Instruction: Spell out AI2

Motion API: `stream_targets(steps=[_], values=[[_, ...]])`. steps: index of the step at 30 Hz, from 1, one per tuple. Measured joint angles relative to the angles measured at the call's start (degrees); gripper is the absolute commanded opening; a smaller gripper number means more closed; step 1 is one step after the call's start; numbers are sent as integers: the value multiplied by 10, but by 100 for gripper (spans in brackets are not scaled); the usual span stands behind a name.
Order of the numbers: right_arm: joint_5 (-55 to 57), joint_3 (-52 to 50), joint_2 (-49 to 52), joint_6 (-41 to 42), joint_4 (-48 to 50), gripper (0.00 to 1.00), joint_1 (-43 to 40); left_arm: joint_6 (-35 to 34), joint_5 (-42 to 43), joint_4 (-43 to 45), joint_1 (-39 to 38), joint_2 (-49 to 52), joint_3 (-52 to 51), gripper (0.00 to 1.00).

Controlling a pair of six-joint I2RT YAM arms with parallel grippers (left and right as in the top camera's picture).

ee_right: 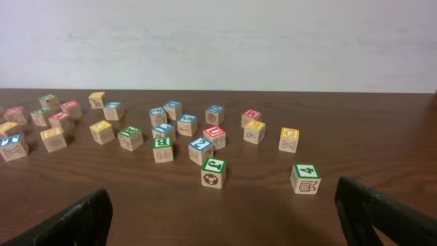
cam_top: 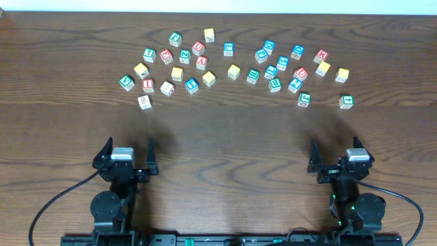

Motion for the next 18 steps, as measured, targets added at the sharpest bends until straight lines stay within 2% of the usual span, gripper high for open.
stream_targets(steps=[18], values=[[-16, 0, 0, 0, 31, 99, 0, -2, 2, -9, 0, 10, 35, 96]])
